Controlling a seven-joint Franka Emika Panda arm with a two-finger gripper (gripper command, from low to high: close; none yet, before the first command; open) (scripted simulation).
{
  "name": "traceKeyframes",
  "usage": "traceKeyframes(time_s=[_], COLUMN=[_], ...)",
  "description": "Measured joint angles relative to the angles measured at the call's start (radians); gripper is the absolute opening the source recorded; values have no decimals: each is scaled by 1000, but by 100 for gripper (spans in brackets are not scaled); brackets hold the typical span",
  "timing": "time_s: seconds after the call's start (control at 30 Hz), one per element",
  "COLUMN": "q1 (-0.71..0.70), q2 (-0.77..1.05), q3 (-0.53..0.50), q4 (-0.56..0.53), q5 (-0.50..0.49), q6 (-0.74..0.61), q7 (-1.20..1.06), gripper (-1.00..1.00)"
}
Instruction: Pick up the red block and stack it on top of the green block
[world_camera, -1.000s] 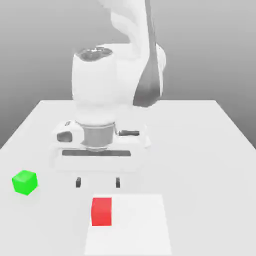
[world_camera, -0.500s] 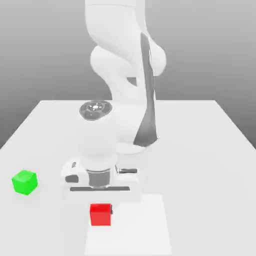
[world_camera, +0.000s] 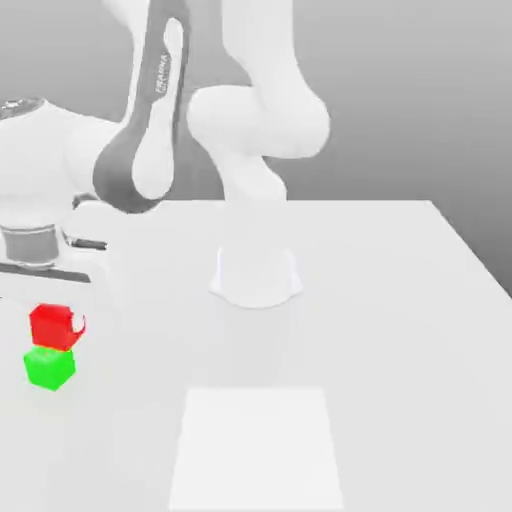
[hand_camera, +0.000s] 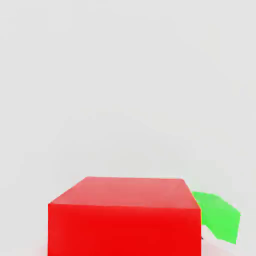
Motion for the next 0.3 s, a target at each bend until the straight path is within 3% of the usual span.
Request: traceKeyframes(time_s=[0.17, 0.2, 0.3], q1=[-21, -30, -30], q2=[159, 185, 185], q3=[49, 61, 61], q4=[10, 11, 11], q5=[125, 146, 146], q6=[142, 166, 166], q7=[-112, -128, -128], gripper=[-100, 100, 100])
